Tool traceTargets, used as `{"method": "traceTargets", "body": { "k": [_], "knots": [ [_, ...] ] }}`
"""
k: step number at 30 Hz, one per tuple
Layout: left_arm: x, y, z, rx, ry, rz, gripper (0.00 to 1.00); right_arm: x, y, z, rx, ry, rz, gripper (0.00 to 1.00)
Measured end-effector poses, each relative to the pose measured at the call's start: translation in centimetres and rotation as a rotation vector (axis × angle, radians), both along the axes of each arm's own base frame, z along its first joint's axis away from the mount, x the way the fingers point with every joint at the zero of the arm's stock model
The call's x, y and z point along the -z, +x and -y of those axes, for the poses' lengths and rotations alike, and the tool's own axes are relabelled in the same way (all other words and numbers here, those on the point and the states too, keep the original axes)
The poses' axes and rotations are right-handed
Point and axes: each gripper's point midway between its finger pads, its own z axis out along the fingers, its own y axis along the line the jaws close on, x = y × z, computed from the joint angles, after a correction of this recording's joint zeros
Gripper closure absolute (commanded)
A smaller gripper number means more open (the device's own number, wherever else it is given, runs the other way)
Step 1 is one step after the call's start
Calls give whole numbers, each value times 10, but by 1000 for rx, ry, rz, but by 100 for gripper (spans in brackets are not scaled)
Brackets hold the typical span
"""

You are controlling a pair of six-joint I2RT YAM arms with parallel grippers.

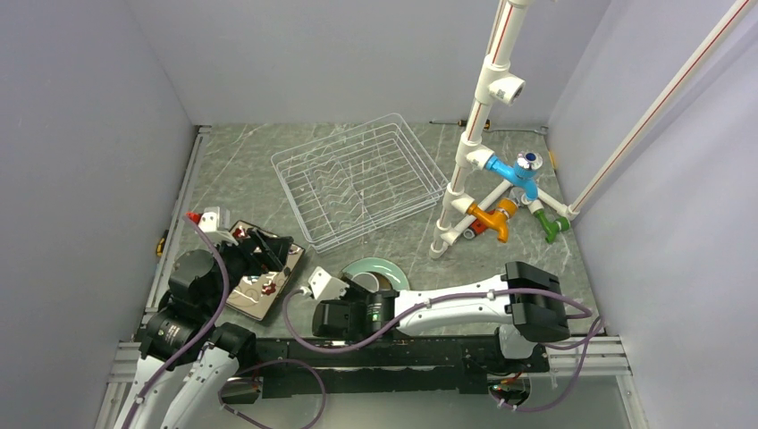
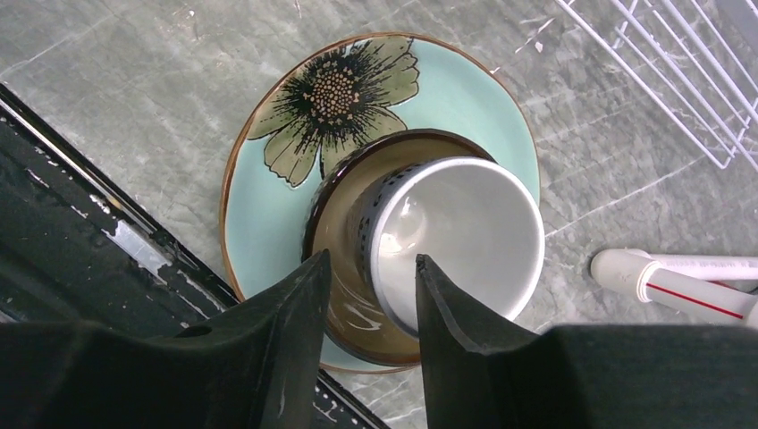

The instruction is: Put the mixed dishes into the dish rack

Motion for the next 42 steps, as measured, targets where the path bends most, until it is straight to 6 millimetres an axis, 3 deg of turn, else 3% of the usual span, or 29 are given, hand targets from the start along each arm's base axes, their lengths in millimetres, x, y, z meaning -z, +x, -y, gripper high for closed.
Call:
{"method": "traceTargets", "body": {
  "k": [13, 26, 30, 35, 38, 42],
  "knots": [
    [1, 0, 0, 0, 1, -3, 1, 23, 0, 0, -12, -66, -3, 74],
    [1, 0, 2, 7, -1, -7, 1, 16, -3, -2, -24, -43, -19, 96],
    [2, 0, 3, 12, 0, -13, 1, -10, -3, -3, -25, 36, -15, 100],
    [3, -1, 7, 37, -4, -20, 1, -66, -4, -7, -23, 252, -27, 100],
    [0, -2, 14, 77, -16, -6, 1, -104, -7, -6, -20, 496, -117, 100],
    [-8, -5, 33, 189, -46, 51, 1, -143, -1, 11, 23, 831, -255, 100]
  ]
}}
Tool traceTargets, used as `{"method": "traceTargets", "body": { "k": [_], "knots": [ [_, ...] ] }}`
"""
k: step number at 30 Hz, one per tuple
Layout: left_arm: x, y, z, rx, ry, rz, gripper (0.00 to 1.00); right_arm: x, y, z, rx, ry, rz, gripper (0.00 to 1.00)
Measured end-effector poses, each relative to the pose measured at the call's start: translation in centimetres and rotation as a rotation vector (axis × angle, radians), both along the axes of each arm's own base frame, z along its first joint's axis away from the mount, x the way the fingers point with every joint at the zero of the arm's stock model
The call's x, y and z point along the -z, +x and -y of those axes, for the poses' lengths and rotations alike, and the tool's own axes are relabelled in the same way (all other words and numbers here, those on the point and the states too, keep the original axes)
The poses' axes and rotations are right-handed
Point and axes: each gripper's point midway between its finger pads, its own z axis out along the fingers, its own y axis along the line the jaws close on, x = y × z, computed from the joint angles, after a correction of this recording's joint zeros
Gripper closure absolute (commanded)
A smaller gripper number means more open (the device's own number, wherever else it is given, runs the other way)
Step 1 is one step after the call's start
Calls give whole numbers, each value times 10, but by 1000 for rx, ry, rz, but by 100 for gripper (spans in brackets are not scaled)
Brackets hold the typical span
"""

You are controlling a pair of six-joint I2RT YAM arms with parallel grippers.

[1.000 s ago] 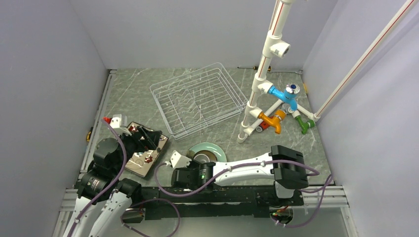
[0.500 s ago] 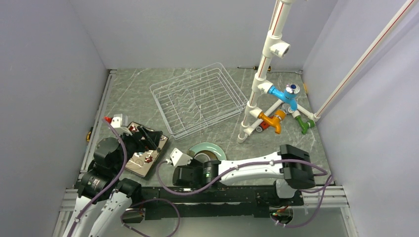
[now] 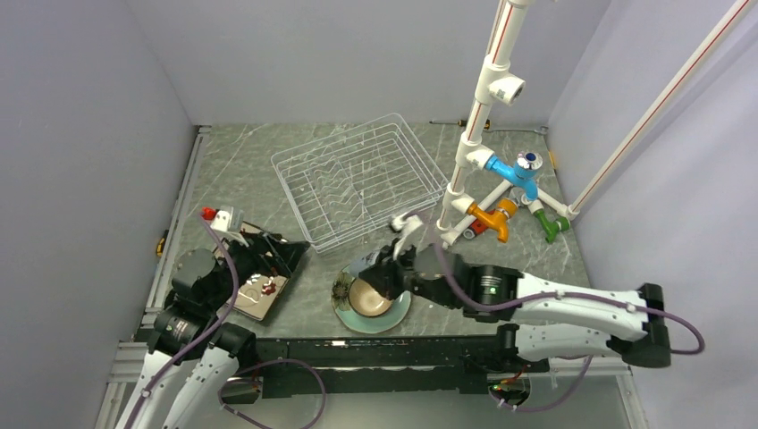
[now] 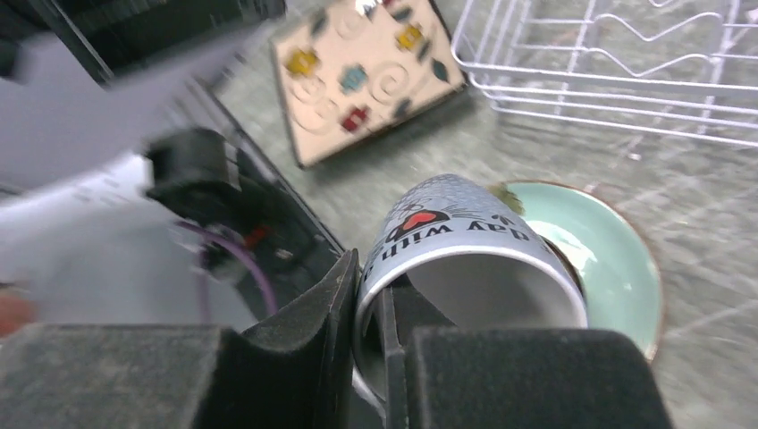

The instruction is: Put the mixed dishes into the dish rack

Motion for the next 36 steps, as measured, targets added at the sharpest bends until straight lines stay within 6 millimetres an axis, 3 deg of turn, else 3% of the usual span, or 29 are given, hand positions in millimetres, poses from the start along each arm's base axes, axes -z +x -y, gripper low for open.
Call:
{"method": "traceTargets", "body": {
  "k": [4, 9, 13, 18, 25, 31, 36],
  "knots": [
    [-14, -13, 25, 173, -39, 110, 1, -28, -2, 9, 9, 249, -93, 100],
    [-56, -52, 53, 452, -82, 362, 1, -53, -18, 5, -32, 441, -191, 100],
    [-81, -86, 62, 630, -82, 537, 1, -71, -24, 2, -62, 556, -226, 100],
    [-87, -116, 67, 781, -76, 673, 1, -99, -33, -2, -132, 675, -219, 100],
    [-86, -130, 70, 859, -131, 705, 1, -133, -51, -17, -286, 807, -185, 100],
    [-113, -131, 63, 791, -236, 791, 1, -155, -53, -22, -349, 932, -139, 100],
    [-128, -130, 57, 739, -317, 804, 1, -163, -54, -24, -376, 1021, -118, 100]
  ]
}}
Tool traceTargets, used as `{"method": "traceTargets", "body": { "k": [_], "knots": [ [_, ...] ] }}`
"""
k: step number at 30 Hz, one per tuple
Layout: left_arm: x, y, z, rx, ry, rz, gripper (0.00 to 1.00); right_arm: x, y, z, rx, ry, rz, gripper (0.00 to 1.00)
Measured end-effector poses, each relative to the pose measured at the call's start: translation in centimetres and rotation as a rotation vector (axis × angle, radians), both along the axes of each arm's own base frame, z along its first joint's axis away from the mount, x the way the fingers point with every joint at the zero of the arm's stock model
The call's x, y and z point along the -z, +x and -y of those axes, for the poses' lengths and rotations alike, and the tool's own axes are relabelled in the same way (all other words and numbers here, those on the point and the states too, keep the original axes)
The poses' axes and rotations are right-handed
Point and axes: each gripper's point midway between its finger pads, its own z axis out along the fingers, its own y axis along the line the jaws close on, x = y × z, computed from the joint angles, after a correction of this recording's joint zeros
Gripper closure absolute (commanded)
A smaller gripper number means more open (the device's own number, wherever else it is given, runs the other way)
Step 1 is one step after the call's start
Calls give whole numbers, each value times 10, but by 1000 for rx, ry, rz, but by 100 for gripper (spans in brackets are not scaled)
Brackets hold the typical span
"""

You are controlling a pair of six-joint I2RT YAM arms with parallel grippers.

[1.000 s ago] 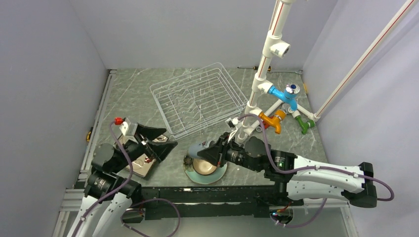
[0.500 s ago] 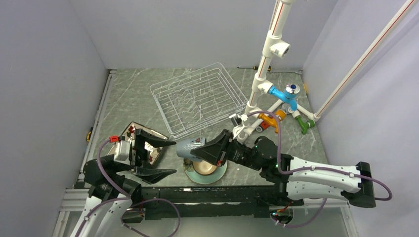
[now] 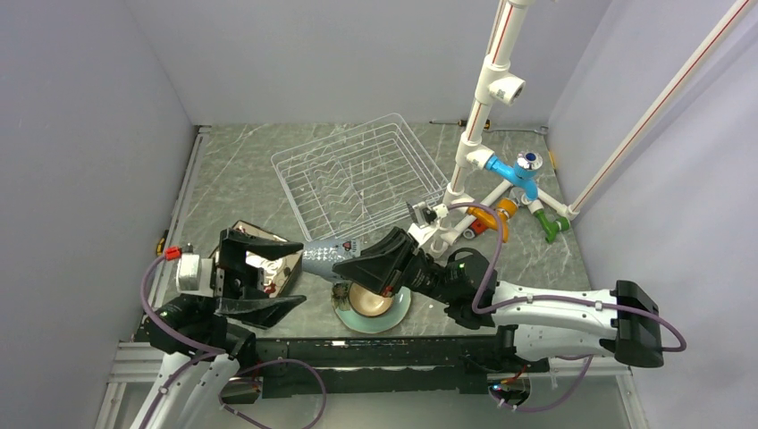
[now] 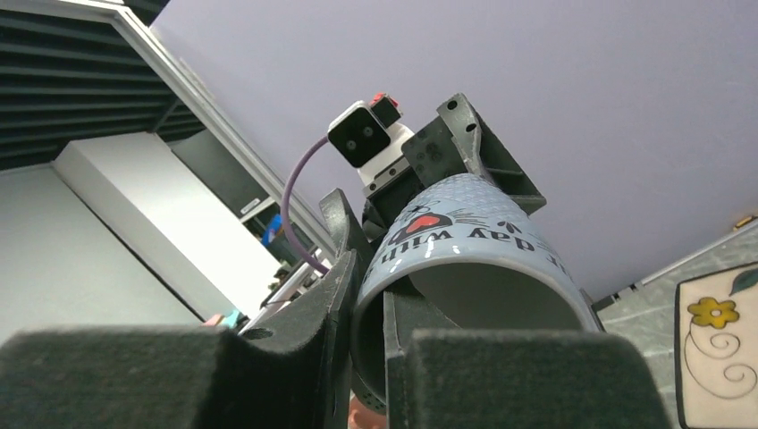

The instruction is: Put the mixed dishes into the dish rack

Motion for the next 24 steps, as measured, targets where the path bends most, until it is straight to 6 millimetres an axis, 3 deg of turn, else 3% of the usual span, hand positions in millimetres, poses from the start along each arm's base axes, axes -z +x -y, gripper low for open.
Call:
{"method": "traceTargets", "body": {
  "k": [5, 11, 24],
  "knots": [
    [-4, 6, -6, -32, -53, -81, 1, 0, -1, -3, -14, 15, 2, 100],
    [8, 26, -13, -112, -95, -261, 1, -1, -13, 0, -58, 21, 14, 100],
    [10, 31, -15, -82, -161, -316, 1, -5, -11, 3, -55, 43, 3, 100]
  ]
}}
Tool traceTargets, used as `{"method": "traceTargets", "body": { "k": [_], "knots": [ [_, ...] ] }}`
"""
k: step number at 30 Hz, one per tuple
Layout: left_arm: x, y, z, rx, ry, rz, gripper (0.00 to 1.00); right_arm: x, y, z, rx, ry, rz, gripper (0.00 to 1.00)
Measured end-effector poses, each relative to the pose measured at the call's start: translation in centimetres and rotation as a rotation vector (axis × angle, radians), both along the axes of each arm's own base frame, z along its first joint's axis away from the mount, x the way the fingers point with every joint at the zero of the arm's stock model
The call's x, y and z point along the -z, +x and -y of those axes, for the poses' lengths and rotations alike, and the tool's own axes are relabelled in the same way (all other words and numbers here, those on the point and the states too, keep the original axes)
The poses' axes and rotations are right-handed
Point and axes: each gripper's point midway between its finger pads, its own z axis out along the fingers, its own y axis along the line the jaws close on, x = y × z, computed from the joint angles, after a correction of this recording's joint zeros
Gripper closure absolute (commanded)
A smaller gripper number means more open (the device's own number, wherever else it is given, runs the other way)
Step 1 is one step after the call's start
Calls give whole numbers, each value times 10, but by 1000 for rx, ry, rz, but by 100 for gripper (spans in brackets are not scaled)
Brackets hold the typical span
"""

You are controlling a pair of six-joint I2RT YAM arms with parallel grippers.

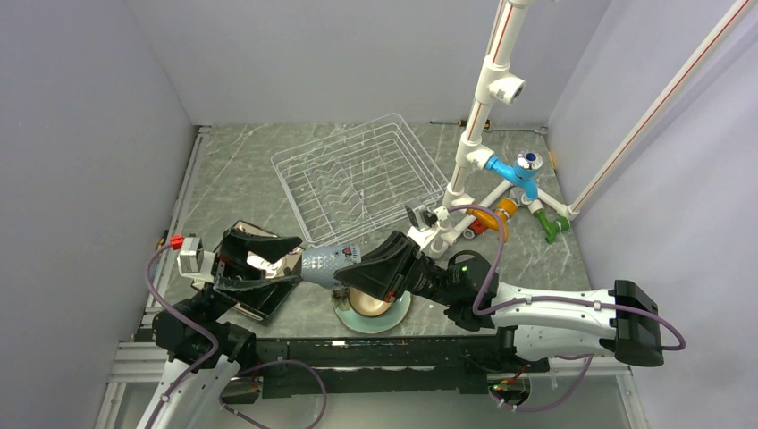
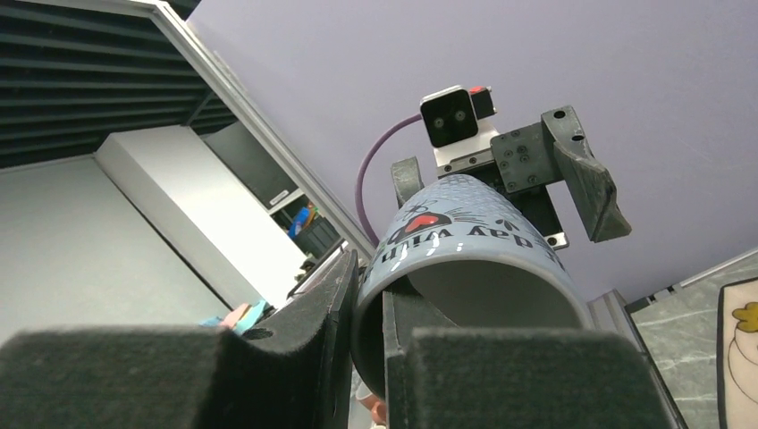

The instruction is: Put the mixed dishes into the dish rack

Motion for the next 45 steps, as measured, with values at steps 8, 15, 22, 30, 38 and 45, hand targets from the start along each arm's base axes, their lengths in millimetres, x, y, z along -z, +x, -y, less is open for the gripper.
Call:
{"method": "traceTargets", "body": {
  "k": [8, 15, 22, 30, 38, 45],
  "knots": [
    [-4, 1, 3, 45, -23, -13, 1, -3, 2, 0, 8, 19, -3, 100],
    [-6, -5, 10, 123, -13, 1, 1, -4, 8, 0, 40, 26, -19, 100],
    [-7, -16, 13, 202, -24, 33, 1, 4, 19, 1, 100, 0, -35, 100],
    [-3, -10, 14, 201, -26, -15, 4, 10, 23, -2, 125, -22, -32, 100],
    [-2, 0, 18, 201, -41, -81, 16, 21, 26, -10, 137, -54, -23, 100],
    [-3, 4, 31, 258, -67, -111, 17, 13, 26, -7, 148, -18, -16, 100]
  ]
}}
